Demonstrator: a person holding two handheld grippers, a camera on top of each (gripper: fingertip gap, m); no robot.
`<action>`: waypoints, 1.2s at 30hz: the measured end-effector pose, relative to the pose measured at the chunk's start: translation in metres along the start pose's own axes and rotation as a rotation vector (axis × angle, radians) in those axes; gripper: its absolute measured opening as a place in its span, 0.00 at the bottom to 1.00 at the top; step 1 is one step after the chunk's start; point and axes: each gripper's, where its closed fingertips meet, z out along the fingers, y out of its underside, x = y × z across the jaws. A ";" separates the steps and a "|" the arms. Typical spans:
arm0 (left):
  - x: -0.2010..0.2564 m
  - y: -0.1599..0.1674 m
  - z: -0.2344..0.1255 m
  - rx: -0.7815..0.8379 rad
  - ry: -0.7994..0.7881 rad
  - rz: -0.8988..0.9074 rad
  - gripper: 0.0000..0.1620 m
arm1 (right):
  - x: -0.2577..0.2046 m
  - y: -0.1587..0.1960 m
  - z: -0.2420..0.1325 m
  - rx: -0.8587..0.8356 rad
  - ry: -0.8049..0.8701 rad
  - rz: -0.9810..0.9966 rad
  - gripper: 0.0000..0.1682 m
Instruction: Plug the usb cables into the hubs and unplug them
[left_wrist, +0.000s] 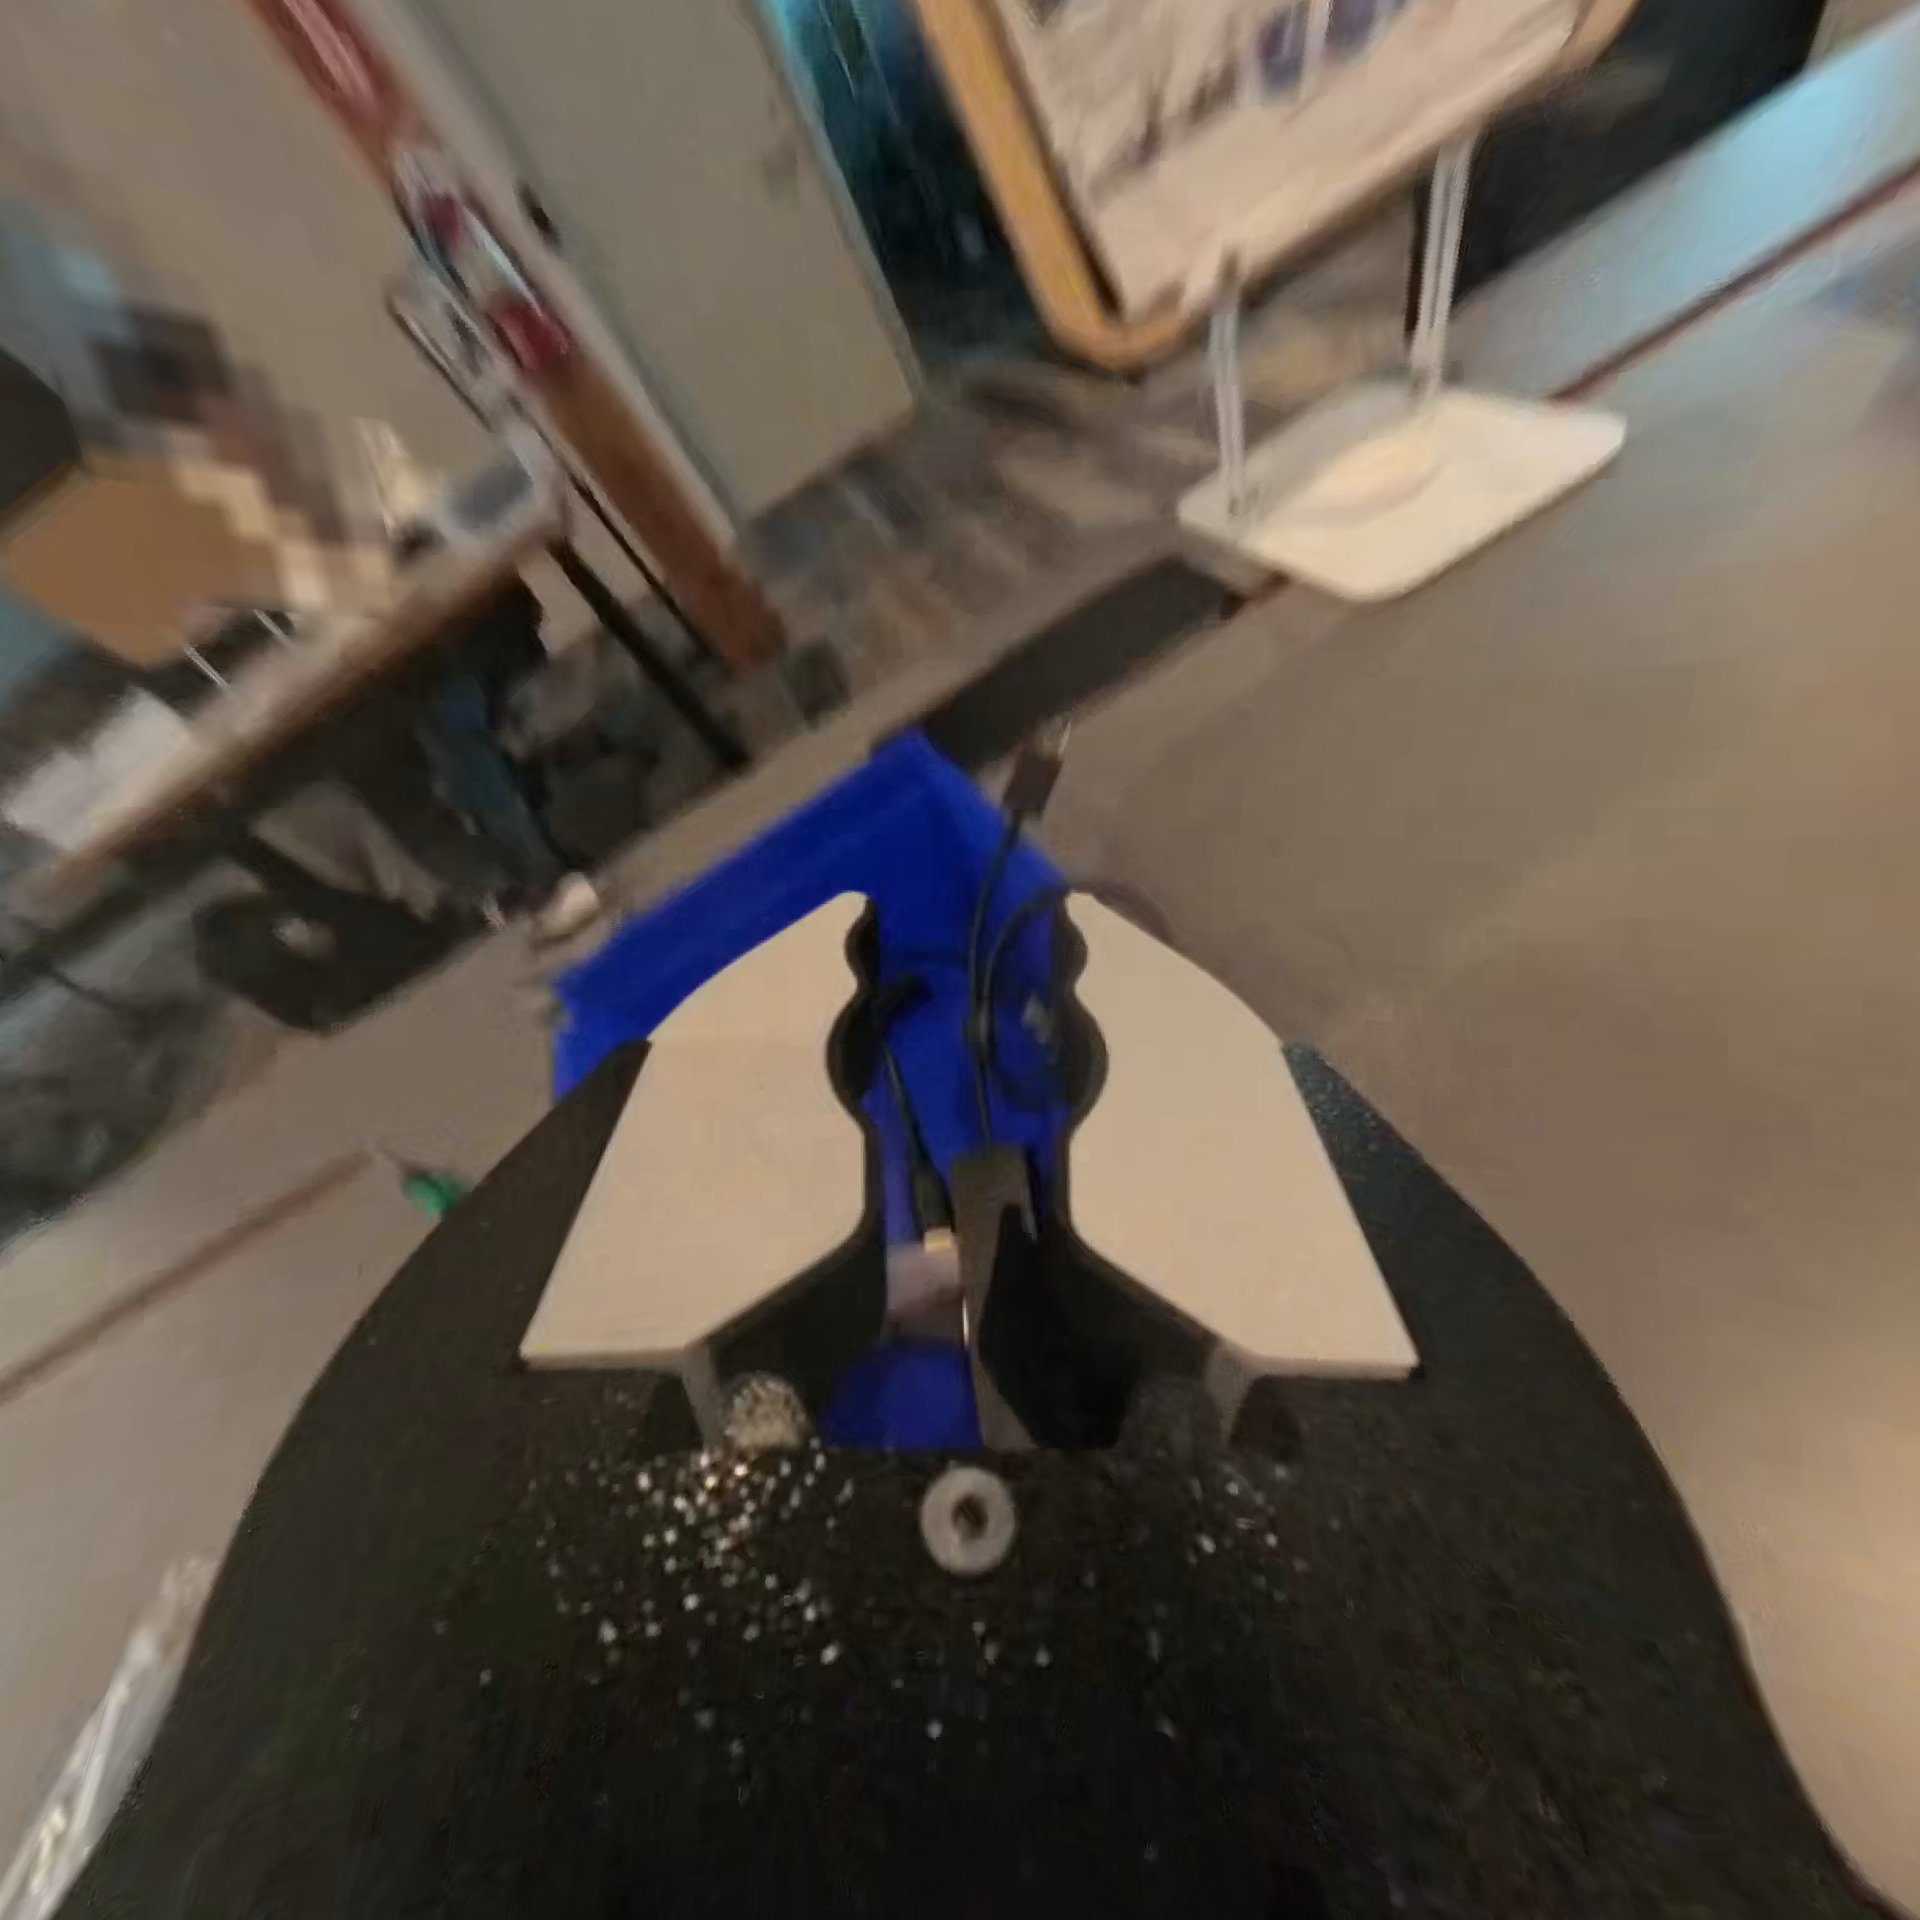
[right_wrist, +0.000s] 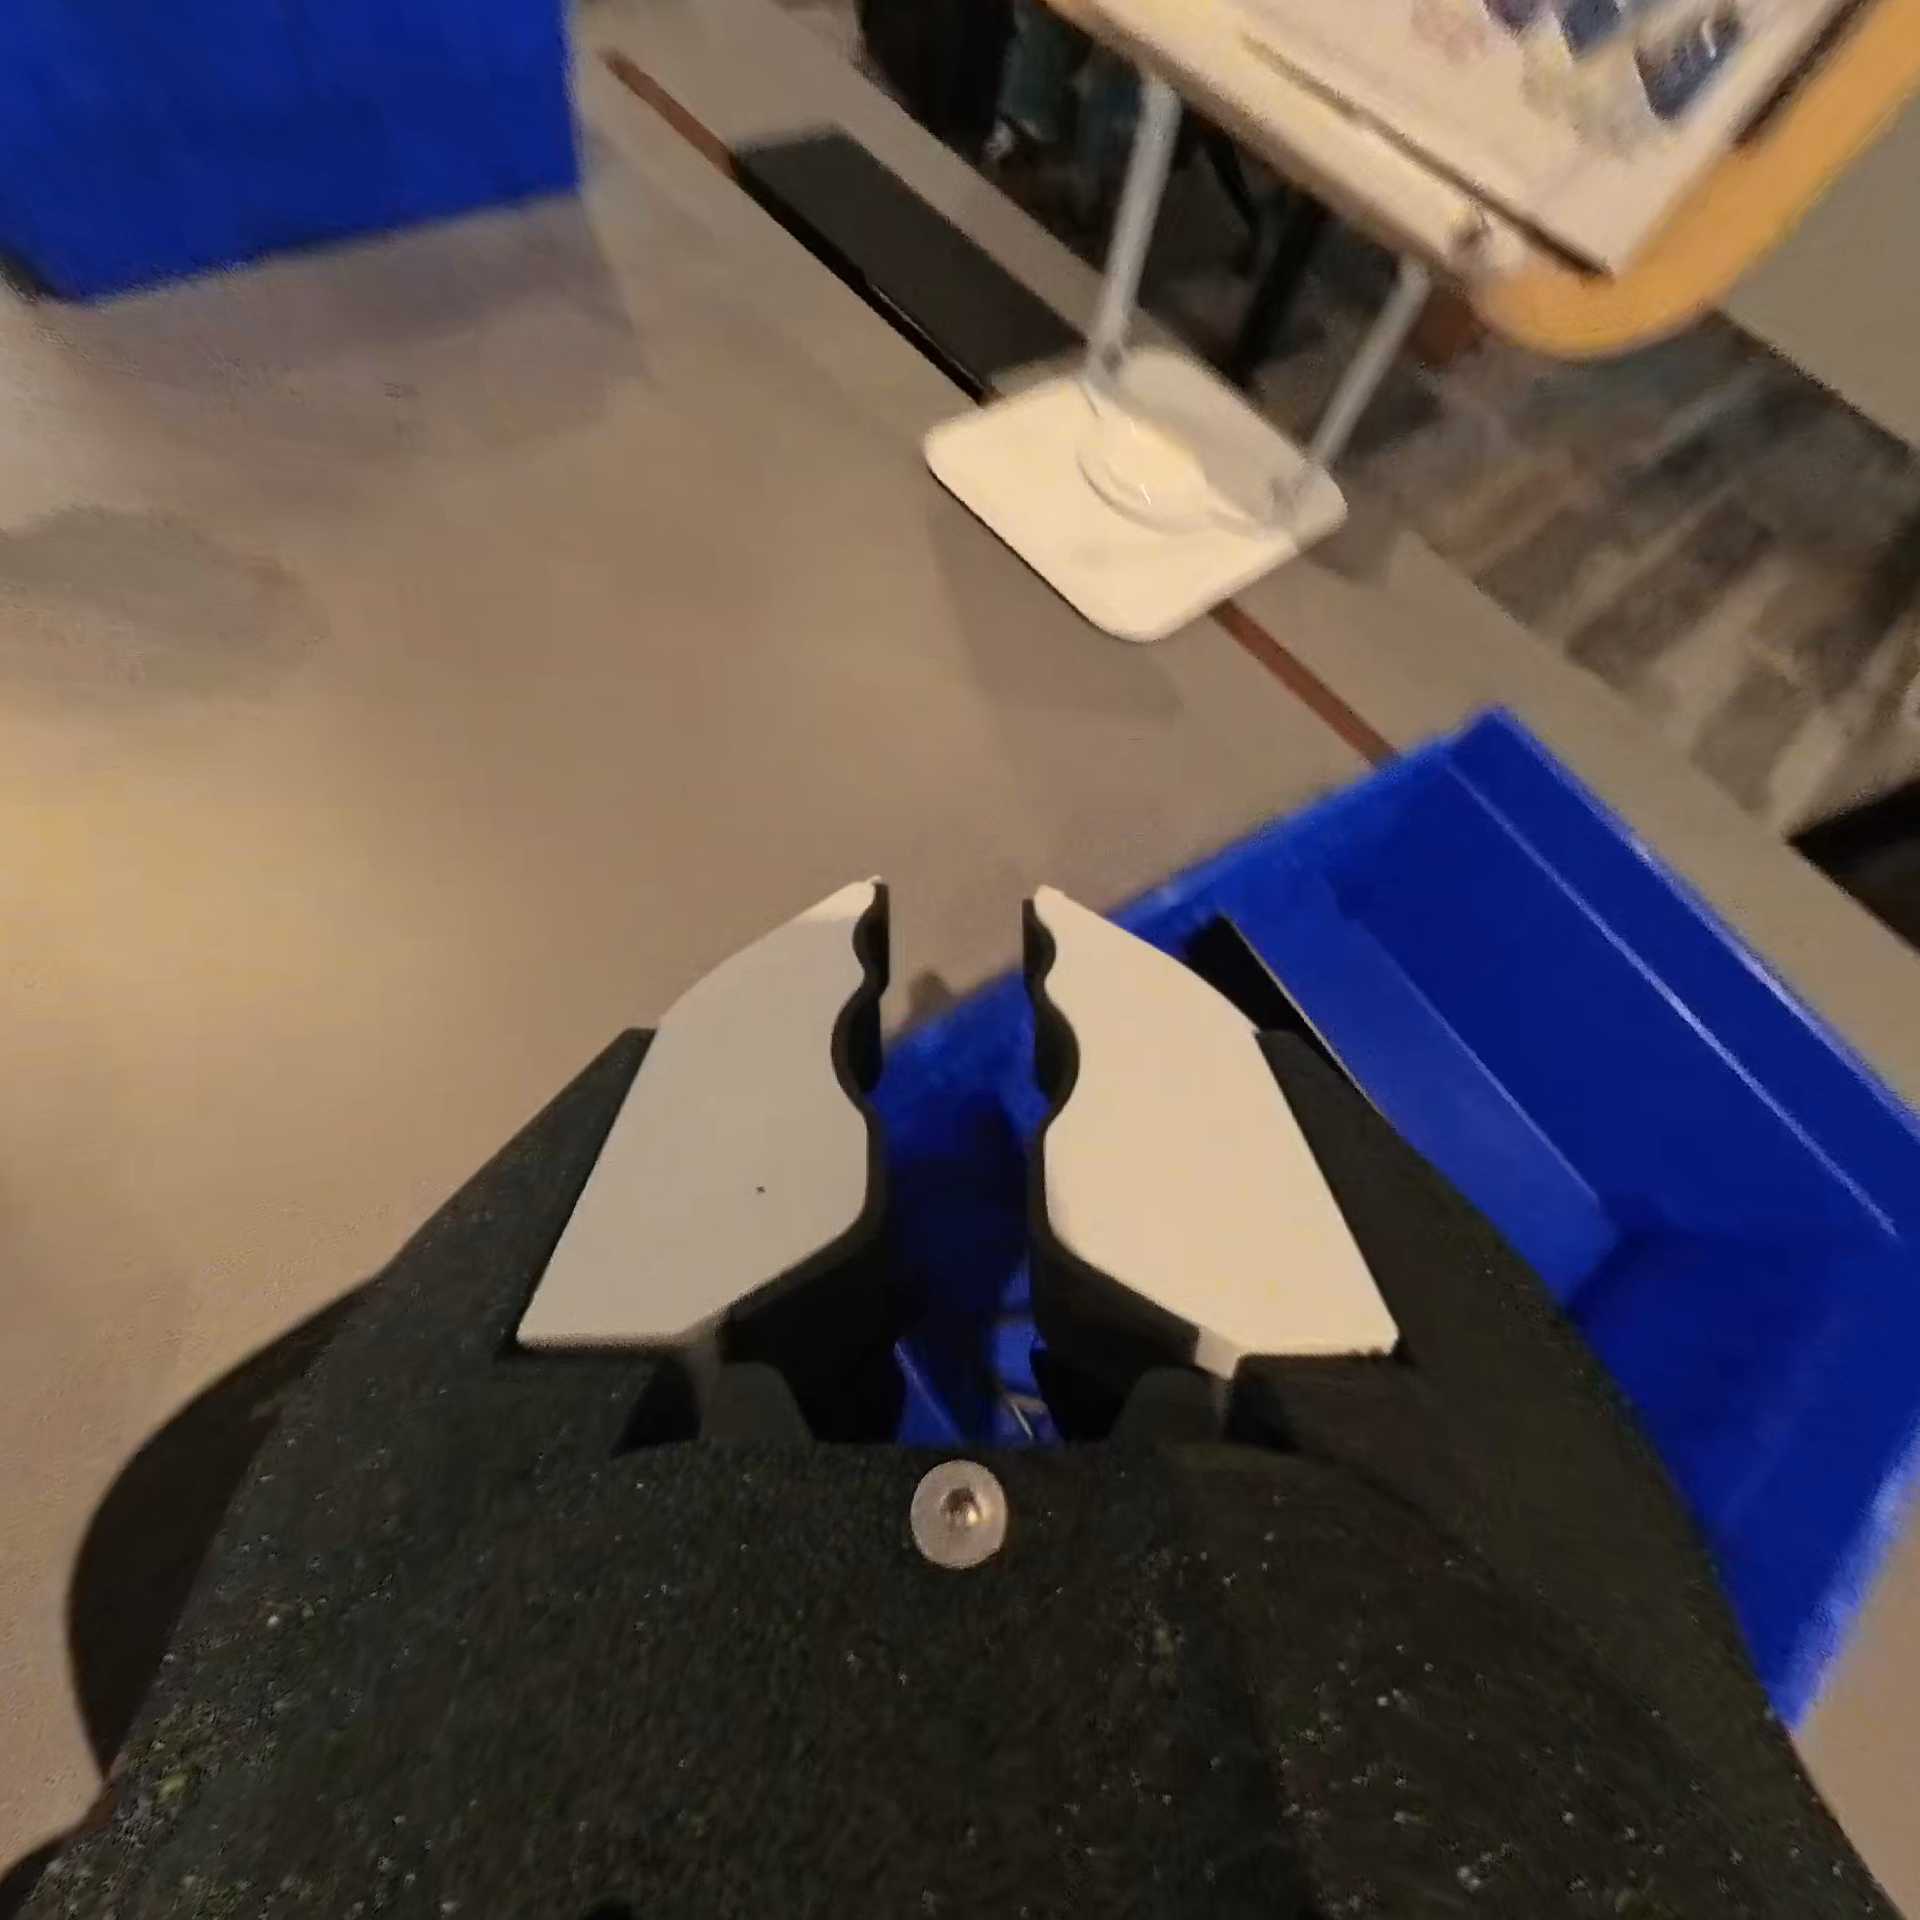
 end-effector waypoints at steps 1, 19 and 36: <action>-0.008 0.020 0.006 -0.099 0.048 -0.038 0.22 | -0.011 -0.013 0.003 0.027 -0.030 -0.022 0.14; 0.015 0.184 0.039 -0.886 0.388 0.017 0.38 | -0.163 -0.083 0.108 0.264 -0.462 -0.153 0.15; 0.010 0.197 0.042 -0.910 0.370 0.077 0.23 | -0.143 -0.066 0.140 0.363 -0.358 0.004 0.15</action>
